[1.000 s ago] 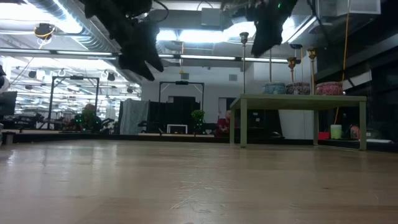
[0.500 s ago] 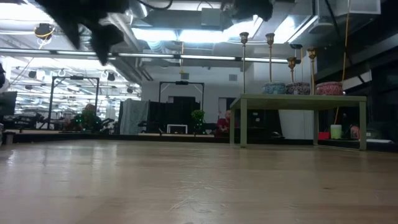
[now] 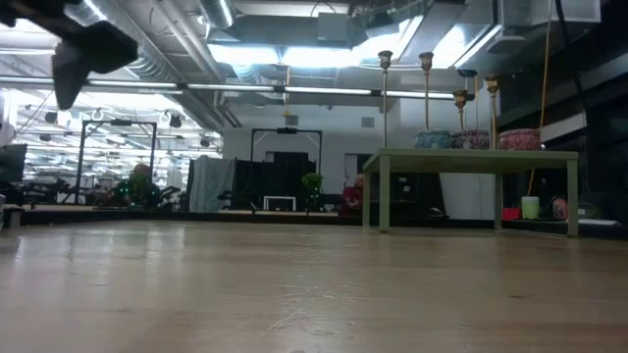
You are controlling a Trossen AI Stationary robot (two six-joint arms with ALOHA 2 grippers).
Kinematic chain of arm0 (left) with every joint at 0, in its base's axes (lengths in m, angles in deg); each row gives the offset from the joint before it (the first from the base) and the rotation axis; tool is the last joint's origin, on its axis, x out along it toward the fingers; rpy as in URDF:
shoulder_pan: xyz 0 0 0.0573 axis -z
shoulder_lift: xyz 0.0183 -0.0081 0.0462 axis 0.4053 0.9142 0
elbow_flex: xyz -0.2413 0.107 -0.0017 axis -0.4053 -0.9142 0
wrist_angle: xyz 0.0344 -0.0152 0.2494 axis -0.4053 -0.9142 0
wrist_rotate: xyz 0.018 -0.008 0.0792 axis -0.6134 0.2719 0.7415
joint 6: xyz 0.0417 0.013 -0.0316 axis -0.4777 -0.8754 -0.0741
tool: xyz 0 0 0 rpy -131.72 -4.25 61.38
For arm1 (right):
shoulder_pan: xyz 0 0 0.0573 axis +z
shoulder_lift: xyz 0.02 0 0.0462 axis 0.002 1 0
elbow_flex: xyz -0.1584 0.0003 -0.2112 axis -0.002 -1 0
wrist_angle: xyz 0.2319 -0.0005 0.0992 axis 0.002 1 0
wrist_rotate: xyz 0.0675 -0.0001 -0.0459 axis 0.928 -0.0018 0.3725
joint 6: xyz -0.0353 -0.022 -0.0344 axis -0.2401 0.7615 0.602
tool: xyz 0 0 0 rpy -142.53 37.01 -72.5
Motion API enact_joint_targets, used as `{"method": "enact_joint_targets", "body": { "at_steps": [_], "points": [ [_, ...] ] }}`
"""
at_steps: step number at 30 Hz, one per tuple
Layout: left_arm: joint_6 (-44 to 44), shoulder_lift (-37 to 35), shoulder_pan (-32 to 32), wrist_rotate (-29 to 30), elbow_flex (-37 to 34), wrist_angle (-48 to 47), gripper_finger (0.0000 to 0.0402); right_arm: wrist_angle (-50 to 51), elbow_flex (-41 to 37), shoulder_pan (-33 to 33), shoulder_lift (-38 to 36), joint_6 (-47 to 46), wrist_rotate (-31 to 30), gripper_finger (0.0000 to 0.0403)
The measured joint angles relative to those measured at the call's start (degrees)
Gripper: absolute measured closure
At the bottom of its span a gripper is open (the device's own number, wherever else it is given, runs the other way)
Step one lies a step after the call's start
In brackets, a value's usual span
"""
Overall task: Pick & Place candle stick holders
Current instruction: Put the blue scented candle on the shelf
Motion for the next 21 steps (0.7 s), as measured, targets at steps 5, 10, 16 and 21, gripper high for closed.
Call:
{"method": "enact_joint_targets", "body": {
  "at_steps": [5,10,16,21],
  "points": [
    [3.97,0.00,5.61,4.01,-4.10,5.37,0.0061,-0.05,0.00,3.14,0.02,-3.65,-3.68,0.0185],
    [6.26,0.13,8.68,4.50,-8.11,10.35,0.0061,-0.05,0.00,4.69,0.02,-5.68,-5.63,0.0185],
    [6.96,3.37,10.05,6.06,-10.68,12.69,0.0061,-0.03,0.00,5.25,0.04,-5.90,-6.93,0.0185],
    [7.96,8.71,10.11,6.77,-10.87,13.71,0.0061,0.20,0.00,5.22,0.04,-5.63,-7.12,0.0185]
  ]
}}
